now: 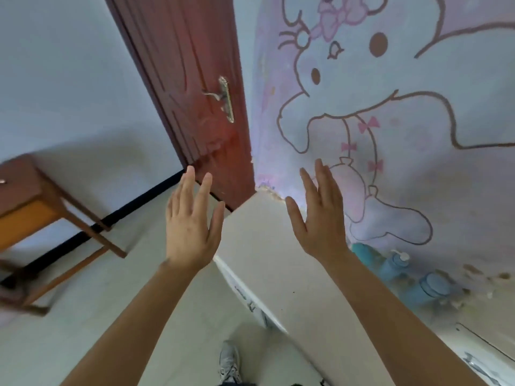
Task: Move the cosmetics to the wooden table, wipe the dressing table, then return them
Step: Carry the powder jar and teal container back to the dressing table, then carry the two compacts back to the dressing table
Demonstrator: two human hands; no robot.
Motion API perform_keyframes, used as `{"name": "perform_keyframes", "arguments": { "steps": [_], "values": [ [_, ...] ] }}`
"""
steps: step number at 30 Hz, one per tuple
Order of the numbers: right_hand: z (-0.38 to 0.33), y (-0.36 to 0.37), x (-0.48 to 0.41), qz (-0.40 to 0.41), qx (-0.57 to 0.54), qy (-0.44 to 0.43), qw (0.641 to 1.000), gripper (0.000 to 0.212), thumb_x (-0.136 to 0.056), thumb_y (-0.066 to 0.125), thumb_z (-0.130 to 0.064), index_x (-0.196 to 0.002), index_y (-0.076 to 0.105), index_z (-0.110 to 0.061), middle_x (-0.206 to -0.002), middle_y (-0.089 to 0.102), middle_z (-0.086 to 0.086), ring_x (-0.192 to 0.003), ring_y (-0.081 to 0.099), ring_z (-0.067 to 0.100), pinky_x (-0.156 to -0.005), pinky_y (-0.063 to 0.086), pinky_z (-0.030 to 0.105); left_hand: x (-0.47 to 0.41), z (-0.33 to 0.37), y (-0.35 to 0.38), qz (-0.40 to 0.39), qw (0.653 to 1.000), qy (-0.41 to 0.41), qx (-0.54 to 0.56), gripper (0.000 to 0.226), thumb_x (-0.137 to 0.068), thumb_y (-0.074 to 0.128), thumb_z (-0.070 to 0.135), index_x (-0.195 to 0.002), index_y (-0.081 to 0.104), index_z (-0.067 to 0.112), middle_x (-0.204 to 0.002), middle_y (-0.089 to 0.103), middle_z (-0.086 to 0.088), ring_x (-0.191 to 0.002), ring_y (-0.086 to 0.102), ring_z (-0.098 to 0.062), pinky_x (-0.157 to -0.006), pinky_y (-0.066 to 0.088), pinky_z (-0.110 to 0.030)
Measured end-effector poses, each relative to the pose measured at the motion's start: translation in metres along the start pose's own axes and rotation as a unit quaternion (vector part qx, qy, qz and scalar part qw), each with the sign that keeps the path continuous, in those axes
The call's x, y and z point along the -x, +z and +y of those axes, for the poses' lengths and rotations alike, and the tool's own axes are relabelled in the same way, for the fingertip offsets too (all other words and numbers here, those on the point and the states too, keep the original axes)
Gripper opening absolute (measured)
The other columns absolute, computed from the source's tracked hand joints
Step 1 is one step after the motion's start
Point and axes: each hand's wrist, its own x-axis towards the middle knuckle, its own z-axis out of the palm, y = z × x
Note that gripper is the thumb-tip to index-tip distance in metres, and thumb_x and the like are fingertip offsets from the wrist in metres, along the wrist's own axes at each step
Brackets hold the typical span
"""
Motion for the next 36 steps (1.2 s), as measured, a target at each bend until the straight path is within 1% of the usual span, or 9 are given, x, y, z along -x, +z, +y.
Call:
{"name": "perform_keyframes", "arguments": {
  "steps": [3, 9, 12, 15, 18, 22, 28, 31, 36],
  "values": [
    [-0.066, 0.026, -0.008, -0.02, -0.04, -0.057, 0.997, 0.058, -0.102, 0.045, -0.04, -0.152, 0.034, -0.013, -0.163, 0.018, 0.012, -0.151, 0.015, 0.025, -0.119, 0.023, 0.044, 0.023, -0.054, -0.056, 0.027, 0.996, -0.065, -0.049, 0.053, -0.103, 0.038, 0.038, -0.149, 0.037, 0.012, -0.159, 0.024, -0.017, -0.146, 0.025, -0.035, -0.114, 0.027, -0.053],
    [-0.208, 0.102, -0.021, -0.04, -0.087, -0.159, 0.983, 0.057, -0.101, 0.049, -0.036, -0.15, 0.037, -0.009, -0.162, 0.02, 0.014, -0.15, 0.018, 0.028, -0.118, 0.026, 0.049, 0.079, -0.173, -0.157, 0.102, 0.977, -0.174, -0.075, 0.052, -0.103, 0.038, 0.04, -0.148, 0.039, 0.014, -0.16, 0.025, -0.014, -0.145, 0.025, -0.033, -0.113, 0.028, -0.051],
    [-0.3, 0.16, -0.021, -0.06, -0.119, -0.169, 0.977, 0.056, -0.101, 0.05, -0.036, -0.148, 0.04, -0.007, -0.161, 0.023, 0.016, -0.149, 0.021, 0.029, -0.116, 0.029, 0.05, 0.116, -0.243, -0.206, 0.111, 0.965, -0.223, -0.087, 0.054, -0.102, 0.035, 0.044, -0.149, 0.037, 0.017, -0.161, 0.023, -0.01, -0.146, 0.024, -0.03, -0.114, 0.025, -0.048],
    [-0.397, 0.214, -0.01, -0.101, -0.159, -0.191, 0.963, 0.056, -0.1, 0.05, -0.036, -0.147, 0.04, -0.007, -0.159, 0.025, 0.018, -0.149, 0.023, 0.031, -0.116, 0.029, 0.049, 0.145, -0.308, -0.256, 0.124, 0.947, -0.272, -0.117, 0.054, -0.101, 0.035, 0.044, -0.148, 0.038, 0.017, -0.16, 0.025, -0.009, -0.145, 0.026, -0.031, -0.114, 0.026, -0.05],
    [-0.467, 0.251, 0.002, -0.142, -0.186, -0.224, 0.946, 0.056, -0.102, 0.045, -0.04, -0.149, 0.036, -0.011, -0.161, 0.021, 0.015, -0.15, 0.019, 0.027, -0.121, 0.021, 0.042, 0.162, -0.362, -0.295, 0.129, 0.934, -0.3, -0.143, 0.054, -0.102, 0.035, 0.044, -0.149, 0.037, 0.018, -0.161, 0.024, -0.007, -0.146, 0.026, -0.031, -0.115, 0.028, -0.052],
    [-0.512, 0.301, -0.013, -0.149, -0.194, -0.247, 0.938, 0.056, -0.102, 0.043, -0.043, -0.15, 0.033, -0.016, -0.162, 0.019, 0.011, -0.151, 0.017, 0.024, -0.121, 0.016, 0.036, 0.164, -0.425, -0.315, 0.132, 0.924, -0.316, -0.172, 0.054, -0.101, 0.033, 0.046, -0.148, 0.037, 0.02, -0.161, 0.024, -0.006, -0.145, 0.027, -0.031, -0.113, 0.026, -0.051],
    [-0.558, 0.399, -0.059, -0.146, -0.219, -0.243, 0.934, 0.058, -0.102, 0.046, -0.041, -0.15, 0.035, -0.01, -0.161, 0.023, 0.015, -0.15, 0.021, 0.026, -0.118, 0.026, 0.043, 0.151, -0.519, -0.308, 0.112, 0.915, -0.342, -0.183, 0.054, -0.101, 0.034, 0.047, -0.148, 0.036, 0.021, -0.16, 0.025, -0.007, -0.144, 0.028, -0.031, -0.113, 0.026, -0.05],
    [-0.588, 0.466, -0.087, -0.154, -0.246, -0.236, 0.927, 0.058, -0.102, 0.045, -0.041, -0.15, 0.034, -0.011, -0.16, 0.024, 0.015, -0.149, 0.021, 0.026, -0.118, 0.026, 0.041, 0.126, -0.582, -0.303, 0.101, 0.912, -0.34, -0.205, 0.053, -0.1, 0.037, 0.045, -0.147, 0.037, 0.022, -0.159, 0.026, -0.007, -0.143, 0.03, -0.03, -0.112, 0.029, -0.05],
    [-0.653, 0.572, -0.145, -0.197, -0.275, -0.231, 0.912, 0.059, -0.102, 0.042, -0.044, -0.153, 0.028, -0.017, -0.163, 0.018, 0.01, -0.15, 0.018, 0.022, -0.118, 0.024, 0.038, 0.065, -0.684, -0.31, 0.098, 0.896, -0.375, -0.218, 0.054, -0.1, 0.035, 0.047, -0.149, 0.035, 0.023, -0.16, 0.026, -0.006, -0.144, 0.027, -0.028, -0.114, 0.024, -0.045]
  ]
}}
